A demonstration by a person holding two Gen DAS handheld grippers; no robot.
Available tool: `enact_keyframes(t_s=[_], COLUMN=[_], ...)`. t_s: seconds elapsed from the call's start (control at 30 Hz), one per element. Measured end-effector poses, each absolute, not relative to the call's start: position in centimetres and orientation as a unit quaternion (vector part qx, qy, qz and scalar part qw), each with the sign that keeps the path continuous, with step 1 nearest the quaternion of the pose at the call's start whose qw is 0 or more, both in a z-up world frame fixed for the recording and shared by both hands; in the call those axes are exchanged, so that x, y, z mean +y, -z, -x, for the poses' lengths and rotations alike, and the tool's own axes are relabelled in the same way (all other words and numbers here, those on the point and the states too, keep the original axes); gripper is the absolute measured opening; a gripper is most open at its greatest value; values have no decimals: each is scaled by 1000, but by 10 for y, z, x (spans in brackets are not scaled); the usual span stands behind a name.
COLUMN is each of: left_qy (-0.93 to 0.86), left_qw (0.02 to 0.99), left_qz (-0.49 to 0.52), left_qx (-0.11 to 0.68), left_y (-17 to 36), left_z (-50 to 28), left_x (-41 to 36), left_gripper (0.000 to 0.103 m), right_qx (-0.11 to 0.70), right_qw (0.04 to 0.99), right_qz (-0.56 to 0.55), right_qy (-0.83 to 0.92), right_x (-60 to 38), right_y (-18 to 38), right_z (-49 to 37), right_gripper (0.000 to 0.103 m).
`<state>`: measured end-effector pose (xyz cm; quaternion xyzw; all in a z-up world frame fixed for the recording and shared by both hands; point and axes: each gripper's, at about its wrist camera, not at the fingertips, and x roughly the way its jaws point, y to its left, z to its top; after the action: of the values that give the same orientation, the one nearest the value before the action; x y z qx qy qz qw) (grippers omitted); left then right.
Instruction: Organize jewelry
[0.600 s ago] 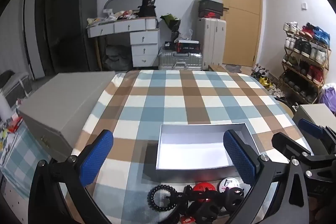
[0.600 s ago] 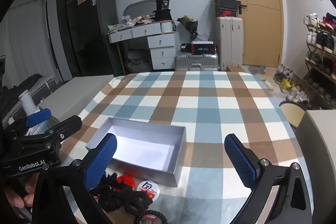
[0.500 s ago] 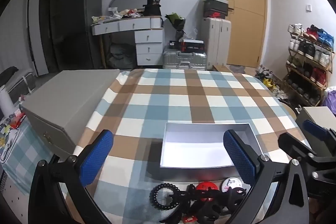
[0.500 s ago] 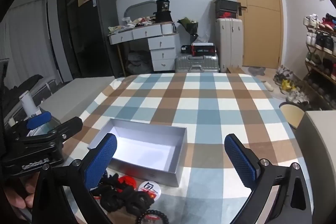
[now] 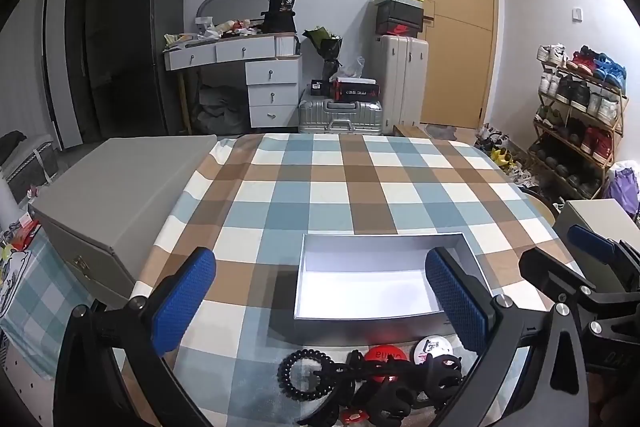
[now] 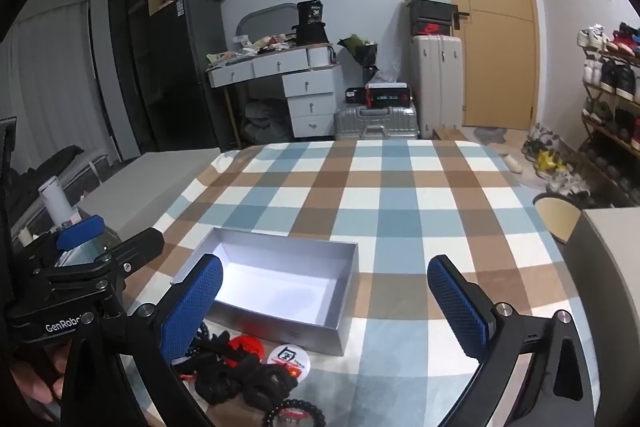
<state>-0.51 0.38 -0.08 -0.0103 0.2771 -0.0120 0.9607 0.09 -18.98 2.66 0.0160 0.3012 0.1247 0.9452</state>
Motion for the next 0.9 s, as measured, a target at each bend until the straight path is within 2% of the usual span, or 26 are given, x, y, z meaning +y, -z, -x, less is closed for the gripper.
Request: enact_keyframes(t_s=[0.9], left_qy=[19], left_qw=[959], left_qz=[14], left_qx=[281], left_y=[3], left_z=[6], left_x=[2], left_gripper=[102], right_qx=[306], right_qw=[944], right_qz=[-21], right_qy=[-121], right_x=[-193], right_y=[-21], right_z=[-3], right_gripper=[103])
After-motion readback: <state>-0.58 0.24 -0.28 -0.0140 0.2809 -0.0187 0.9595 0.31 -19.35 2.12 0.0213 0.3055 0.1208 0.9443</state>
